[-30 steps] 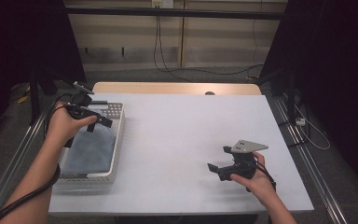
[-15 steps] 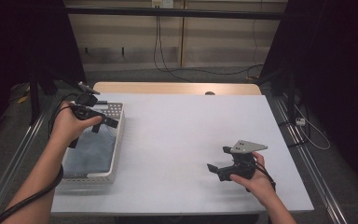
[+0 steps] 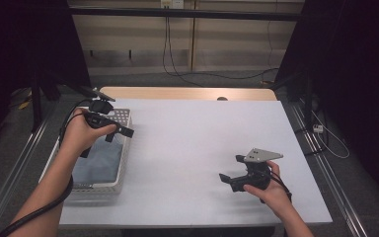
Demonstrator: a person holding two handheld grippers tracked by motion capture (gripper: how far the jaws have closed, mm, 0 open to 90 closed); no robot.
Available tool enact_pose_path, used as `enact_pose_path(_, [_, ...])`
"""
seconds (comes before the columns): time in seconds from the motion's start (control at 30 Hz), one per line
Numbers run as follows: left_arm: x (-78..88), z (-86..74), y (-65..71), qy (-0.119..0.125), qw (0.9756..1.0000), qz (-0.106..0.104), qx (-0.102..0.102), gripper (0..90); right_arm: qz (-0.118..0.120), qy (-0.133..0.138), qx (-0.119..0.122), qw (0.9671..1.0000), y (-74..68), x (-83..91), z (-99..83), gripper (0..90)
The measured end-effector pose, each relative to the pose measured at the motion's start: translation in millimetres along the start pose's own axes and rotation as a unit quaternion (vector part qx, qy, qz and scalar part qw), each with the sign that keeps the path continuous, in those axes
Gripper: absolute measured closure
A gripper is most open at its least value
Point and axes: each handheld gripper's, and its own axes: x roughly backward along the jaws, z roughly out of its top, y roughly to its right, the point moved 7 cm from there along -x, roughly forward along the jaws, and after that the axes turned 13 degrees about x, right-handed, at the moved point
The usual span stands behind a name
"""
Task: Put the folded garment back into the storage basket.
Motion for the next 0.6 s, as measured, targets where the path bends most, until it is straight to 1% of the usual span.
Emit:
enact_pose_path(0.03, [-0.9,-0.3,1.4,0.000,1.0000,0.000,0.003,19.9,0.000,-0.001,0.000,1.0000,0.0,-0.2,-0.2,6.6])
enact_pose_path(0.1, [-2.1,-0.6,3.1,-0.001,1.0000,-0.002,-0.003,19.9,0.000,0.000,0.000,1.0000,0.1,-0.2,-0.3,6.6])
enact_pose_path(0.17, [-3.4,-1.1,5.4,0.000,1.0000,-0.005,-0.002,19.8,0.000,0.000,0.000,1.0000,0.0,-0.2,-0.2,6.6])
enact_pose_path(0.23, [-4.5,-1.9,7.9,-0.004,0.9999,-0.007,-0.007,19.9,0.000,0.000,0.000,1.0000,-0.1,-0.3,-0.3,6.6])
enact_pose_path(0.5, [-8.2,-3.1,19.6,-0.001,0.9997,-0.016,-0.020,19.6,0.001,-0.001,0.000,1.0000,-0.2,-0.4,-0.3,6.6])
enact_pose_path(0.6, [-9.3,-3.7,23.8,0.000,0.9994,-0.020,-0.028,19.6,0.001,-0.001,0.000,1.0000,-0.3,-0.4,-0.4,6.5])
